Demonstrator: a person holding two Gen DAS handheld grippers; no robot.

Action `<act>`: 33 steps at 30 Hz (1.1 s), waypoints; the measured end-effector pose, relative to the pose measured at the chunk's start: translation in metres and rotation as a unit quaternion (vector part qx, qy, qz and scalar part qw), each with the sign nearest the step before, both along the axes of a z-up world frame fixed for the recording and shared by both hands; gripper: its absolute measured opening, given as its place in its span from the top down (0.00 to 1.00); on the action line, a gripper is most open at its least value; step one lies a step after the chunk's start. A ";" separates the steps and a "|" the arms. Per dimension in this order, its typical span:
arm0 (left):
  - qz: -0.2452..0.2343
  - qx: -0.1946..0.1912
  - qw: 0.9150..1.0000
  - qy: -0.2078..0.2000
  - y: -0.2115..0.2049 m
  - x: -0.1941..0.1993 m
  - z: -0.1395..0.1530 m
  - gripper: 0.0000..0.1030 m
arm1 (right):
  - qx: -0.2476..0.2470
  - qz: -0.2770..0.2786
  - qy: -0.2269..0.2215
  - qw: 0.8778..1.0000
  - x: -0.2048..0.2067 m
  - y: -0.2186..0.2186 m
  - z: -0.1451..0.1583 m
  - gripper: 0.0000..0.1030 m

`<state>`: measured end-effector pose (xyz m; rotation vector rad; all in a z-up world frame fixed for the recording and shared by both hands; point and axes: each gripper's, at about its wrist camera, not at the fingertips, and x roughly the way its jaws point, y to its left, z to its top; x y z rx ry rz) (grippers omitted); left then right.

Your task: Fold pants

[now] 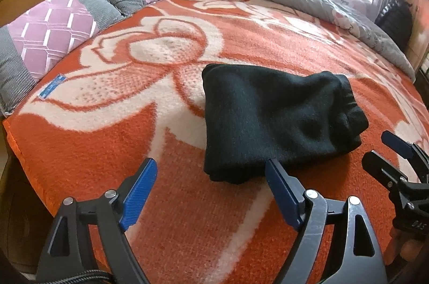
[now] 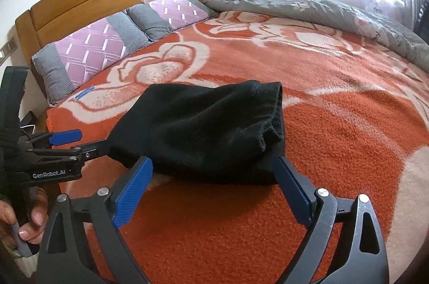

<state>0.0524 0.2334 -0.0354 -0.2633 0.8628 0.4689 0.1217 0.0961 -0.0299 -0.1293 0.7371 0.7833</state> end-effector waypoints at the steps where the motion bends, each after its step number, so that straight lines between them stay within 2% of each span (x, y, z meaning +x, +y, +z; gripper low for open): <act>1: 0.000 0.002 1.000 -0.002 -0.001 -0.002 0.001 0.17 | -0.001 0.001 -0.002 1.000 -0.001 0.000 0.000 0.09; 17: 0.000 0.016 1.000 -0.009 -0.003 -0.006 0.003 0.17 | -0.011 0.010 -0.022 1.000 -0.004 0.008 0.000 0.07; 33: 0.006 0.037 0.999 -0.014 0.003 0.005 0.003 0.17 | -0.013 0.009 -0.025 1.000 0.008 0.016 0.001 0.07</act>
